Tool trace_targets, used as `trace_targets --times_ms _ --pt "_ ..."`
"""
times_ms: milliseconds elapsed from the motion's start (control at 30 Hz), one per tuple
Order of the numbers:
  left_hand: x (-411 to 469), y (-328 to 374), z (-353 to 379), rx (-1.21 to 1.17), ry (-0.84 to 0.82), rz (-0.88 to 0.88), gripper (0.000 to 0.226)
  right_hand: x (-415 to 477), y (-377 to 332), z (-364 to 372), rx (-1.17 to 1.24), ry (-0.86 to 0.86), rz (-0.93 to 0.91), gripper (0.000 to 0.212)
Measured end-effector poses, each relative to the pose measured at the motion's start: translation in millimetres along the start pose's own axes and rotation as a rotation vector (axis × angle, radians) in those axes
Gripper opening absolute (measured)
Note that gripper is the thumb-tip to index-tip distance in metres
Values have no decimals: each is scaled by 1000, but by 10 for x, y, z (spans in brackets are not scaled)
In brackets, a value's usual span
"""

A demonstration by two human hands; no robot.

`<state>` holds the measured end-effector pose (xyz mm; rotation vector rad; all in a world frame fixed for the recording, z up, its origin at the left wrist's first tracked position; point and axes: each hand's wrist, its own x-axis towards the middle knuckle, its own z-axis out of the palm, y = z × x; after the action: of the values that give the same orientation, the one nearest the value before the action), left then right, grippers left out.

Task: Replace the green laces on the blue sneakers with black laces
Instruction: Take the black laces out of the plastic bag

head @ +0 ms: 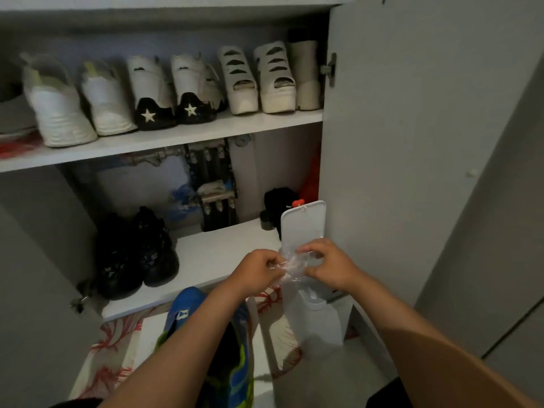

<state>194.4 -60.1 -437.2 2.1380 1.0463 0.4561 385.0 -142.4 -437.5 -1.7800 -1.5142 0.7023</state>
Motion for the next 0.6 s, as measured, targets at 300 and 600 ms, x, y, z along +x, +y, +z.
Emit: trace_targets --times_ms 300,600 --pt "482 -103 661 216 60 75 44 226 538 -211 -487 119 222 21" --pt "478 -149 726 335 -127 66 47 377 475 87 -656 -128 211 48"
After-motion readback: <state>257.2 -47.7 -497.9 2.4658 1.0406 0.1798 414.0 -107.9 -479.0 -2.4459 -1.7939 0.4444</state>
